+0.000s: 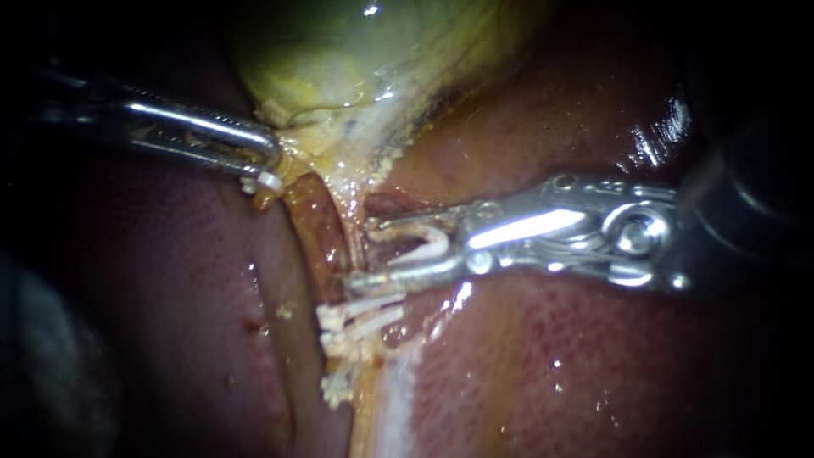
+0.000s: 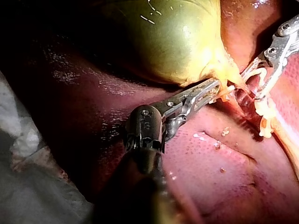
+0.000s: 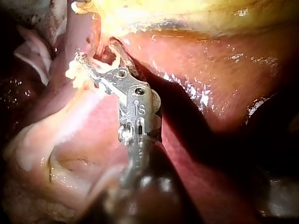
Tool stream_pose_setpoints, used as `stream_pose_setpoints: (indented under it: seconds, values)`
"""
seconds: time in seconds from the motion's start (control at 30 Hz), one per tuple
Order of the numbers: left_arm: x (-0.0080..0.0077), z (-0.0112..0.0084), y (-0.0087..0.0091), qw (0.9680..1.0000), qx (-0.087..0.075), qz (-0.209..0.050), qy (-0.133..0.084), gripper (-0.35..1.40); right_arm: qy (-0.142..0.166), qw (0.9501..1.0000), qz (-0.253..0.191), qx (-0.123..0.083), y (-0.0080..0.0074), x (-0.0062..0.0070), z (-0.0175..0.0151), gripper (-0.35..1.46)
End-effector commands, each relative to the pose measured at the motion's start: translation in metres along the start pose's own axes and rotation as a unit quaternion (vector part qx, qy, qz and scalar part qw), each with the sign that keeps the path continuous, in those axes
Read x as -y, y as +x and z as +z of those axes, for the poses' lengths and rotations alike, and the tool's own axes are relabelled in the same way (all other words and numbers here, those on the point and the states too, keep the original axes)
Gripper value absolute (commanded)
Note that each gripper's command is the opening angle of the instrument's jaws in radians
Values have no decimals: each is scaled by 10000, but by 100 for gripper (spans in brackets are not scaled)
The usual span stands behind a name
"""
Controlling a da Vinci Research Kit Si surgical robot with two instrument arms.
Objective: Clipping third clip right tube
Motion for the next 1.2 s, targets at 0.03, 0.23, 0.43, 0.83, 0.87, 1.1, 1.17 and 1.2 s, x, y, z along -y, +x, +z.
stream_pose_setpoints:
  seconds: [0.03, 0.23, 0.43, 0.83, 0.87, 1.1, 1.17, 1.2]
  values:
    - [0, 0, 0, 10000, 4, 0, -6, -35, 7, 9999, 68, -74, 2, -1, 4, 45]
    - [0, 1, 0, 10000, 4, 0, -5, -35, 290, 9976, 388, -501, 8, -3, 15, 45]
    - [0, 1, -1, 10000, 3, 1, -4, -35, 560, 9930, 581, -863, 19, 1, 15, 45]
    - [0, 1, -1, 10000, 4, 1, -4, -35, 845, 9862, 813, -1169, 50, 20, 2, 40]
    - [0, 1, -1, 10000, 4, 1, -4, -35, 845, 9862, 813, -1169, 50, 20, 2, 38]
    - [1, 1, -1, 10000, 4, 1, -4, -35, 750, 9843, 991, -1254, 50, 21, -7, -6]
    - [1, 1, -1, 10000, 3, 1, -3, -35, 780, 9817, 1227, -1231, 49, 22, -10, -26]
    - [1, 1, -1, 10000, 3, 2, -3, -35, 774, 9813, 1258, -1237, 49, 22, -12, -35]
